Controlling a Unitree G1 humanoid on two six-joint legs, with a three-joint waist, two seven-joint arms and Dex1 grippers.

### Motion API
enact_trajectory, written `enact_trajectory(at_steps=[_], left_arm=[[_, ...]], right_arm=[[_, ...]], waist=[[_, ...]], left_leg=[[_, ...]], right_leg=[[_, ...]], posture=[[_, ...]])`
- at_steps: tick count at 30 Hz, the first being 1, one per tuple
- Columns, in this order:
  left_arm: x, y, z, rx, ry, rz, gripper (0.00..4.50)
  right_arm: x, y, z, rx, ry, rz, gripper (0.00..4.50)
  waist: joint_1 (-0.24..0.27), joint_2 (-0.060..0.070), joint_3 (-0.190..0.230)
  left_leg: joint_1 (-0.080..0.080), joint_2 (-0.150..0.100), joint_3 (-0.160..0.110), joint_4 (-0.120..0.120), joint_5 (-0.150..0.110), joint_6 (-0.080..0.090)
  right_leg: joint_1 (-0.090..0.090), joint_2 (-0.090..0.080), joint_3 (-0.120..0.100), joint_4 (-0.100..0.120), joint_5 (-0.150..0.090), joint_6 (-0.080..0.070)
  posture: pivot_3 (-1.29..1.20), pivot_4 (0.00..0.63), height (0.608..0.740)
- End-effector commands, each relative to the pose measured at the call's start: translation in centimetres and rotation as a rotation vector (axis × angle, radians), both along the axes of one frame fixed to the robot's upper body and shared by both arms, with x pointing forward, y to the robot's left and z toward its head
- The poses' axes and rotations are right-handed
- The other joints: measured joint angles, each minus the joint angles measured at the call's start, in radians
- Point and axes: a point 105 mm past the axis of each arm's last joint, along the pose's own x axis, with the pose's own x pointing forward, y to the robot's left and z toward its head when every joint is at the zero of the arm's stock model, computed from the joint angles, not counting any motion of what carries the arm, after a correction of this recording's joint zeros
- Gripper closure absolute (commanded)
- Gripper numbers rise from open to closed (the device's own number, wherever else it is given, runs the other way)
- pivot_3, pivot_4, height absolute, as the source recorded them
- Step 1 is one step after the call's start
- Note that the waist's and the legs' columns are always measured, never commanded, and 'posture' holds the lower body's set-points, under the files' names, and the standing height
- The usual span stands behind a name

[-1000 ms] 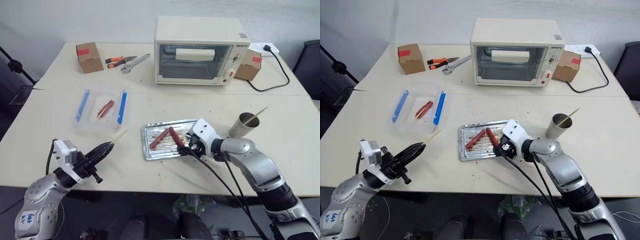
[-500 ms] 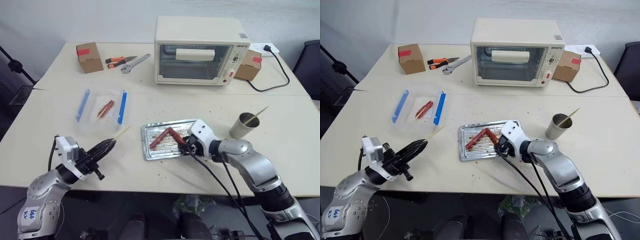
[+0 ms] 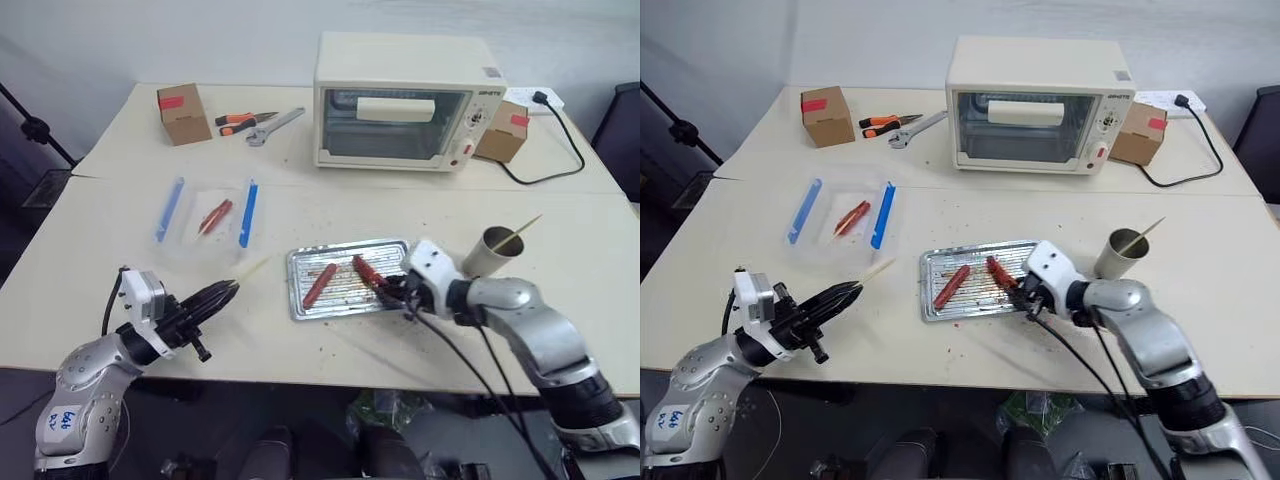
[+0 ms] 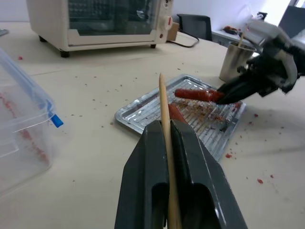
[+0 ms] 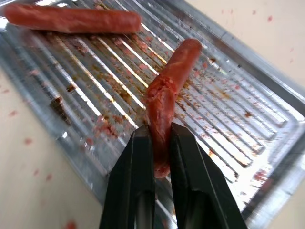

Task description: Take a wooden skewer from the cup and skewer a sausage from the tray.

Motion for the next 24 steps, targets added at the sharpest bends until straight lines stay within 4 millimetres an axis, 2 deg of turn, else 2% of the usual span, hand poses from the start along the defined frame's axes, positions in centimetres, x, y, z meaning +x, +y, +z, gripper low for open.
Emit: enact_trajectory(at_steps=[1,4,10,15,19,24], left_arm=[[-0.1,-0.6,0.8,0.047,-0.049,-0.075,4.5],[0.0,-0.9,1.0,0.069,-0.061,-0.12,4.5],[-0.2,-2.1,1.1,0.122,-0.053,-0.258,4.5],[-1.2,-3.0,0.8,0.188,-0.009,-0.415,4.5],[-1.1,-3.4,1.8,0.18,-0.019,-0.46,4.5],[-1.3,-3.8,2.4,0.168,-0.029,-0.487,4.5]], right_arm=[[-1.2,-0.6,2.4,0.001,-0.089,0.174,4.27],[-2.0,-1.0,2.2,-0.004,-0.081,0.265,4.27],[-3.6,0.5,3.2,0.074,-0.112,0.467,4.27],[-4.7,1.6,4.1,0.085,-0.15,0.612,4.27],[-5.4,2.2,4.3,0.066,-0.177,0.712,4.27],[-5.8,2.5,4.4,0.057,-0.181,0.756,4.27]], waist=[[0.0,0.0,0.0],[-0.003,0.0,0.0],[-0.002,0.0,0.0],[-0.001,0.0,0.0],[-0.002,0.0,0.001],[-0.002,0.0,0.001]], left_leg=[[0.0,0.0,0.0,0.0,0.0,0.0],[0.0,0.001,0.0,-0.001,0.0,0.0],[0.001,0.002,0.0,-0.001,0.0,0.0],[0.001,0.001,0.0,-0.001,0.0,0.0],[0.001,0.002,-0.001,-0.001,0.0,-0.001],[0.0,0.002,-0.001,-0.001,0.0,-0.001]], right_leg=[[0.0,0.0,0.0,0.0,0.0,0.0],[0.001,0.001,0.0,-0.001,0.0,0.0],[0.001,0.001,0.0,-0.001,0.0,0.0],[0.001,0.0,0.0,-0.002,0.0,0.0],[0.001,0.001,-0.001,-0.003,0.0,0.0],[0.001,0.0,-0.001,-0.003,0.0,0.0]], posture=[[0.0,0.15,0.74],[0.0,0.15,0.74],[0.0,0.15,0.74],[0.0,0.15,0.74],[0.0,0.15,0.74],[0.0,0.15,0.74]])
